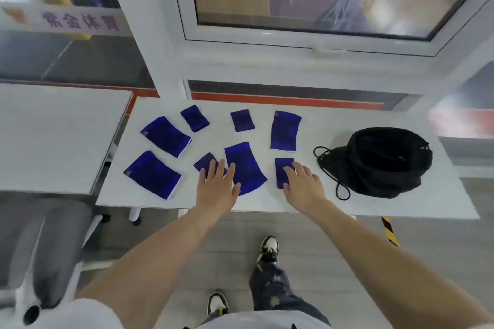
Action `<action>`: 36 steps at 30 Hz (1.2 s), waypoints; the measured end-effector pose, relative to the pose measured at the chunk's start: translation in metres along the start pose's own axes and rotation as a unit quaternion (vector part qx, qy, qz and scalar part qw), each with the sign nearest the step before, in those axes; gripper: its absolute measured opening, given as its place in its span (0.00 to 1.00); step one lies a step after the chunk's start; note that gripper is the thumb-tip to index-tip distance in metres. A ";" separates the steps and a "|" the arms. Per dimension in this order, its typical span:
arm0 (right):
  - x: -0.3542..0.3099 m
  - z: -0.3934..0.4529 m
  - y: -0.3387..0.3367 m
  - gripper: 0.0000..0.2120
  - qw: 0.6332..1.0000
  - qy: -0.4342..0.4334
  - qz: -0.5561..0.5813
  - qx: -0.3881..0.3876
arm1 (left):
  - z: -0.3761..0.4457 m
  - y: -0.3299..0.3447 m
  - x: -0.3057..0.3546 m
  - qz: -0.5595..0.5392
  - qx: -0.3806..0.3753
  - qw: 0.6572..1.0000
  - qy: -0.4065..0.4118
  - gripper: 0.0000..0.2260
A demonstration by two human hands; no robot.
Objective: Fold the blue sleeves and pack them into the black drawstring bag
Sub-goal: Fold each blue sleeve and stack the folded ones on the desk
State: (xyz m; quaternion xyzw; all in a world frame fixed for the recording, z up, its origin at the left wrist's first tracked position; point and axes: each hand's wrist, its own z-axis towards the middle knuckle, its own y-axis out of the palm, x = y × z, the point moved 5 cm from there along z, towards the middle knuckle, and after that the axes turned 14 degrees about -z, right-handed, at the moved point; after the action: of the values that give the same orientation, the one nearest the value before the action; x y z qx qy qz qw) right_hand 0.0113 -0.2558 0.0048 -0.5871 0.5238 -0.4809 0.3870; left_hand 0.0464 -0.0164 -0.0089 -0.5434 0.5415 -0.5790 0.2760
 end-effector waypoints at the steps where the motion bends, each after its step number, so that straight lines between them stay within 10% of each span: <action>1: 0.004 0.013 0.005 0.25 1.000 -0.001 0.007 -0.010 | 0.010 0.007 0.000 -0.001 -0.019 1.000 -0.015 0.29; 24: 0.040 0.198 0.129 0.27 0.986 -0.121 -0.028 -0.107 | 0.156 0.119 -0.001 0.019 -0.174 0.981 -0.079 0.24; 36: 0.038 0.211 0.093 0.01 0.981 -0.163 0.071 -0.081 | 0.174 0.103 -0.013 -0.010 -0.247 0.968 -0.035 0.21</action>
State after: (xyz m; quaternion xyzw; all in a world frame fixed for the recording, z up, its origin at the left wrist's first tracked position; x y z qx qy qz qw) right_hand 0.1930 -0.3182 -0.1289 -0.6483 0.5311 -0.3066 0.4512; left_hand 0.1839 -0.0880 -0.1395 -0.6199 0.6522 -0.4110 0.1464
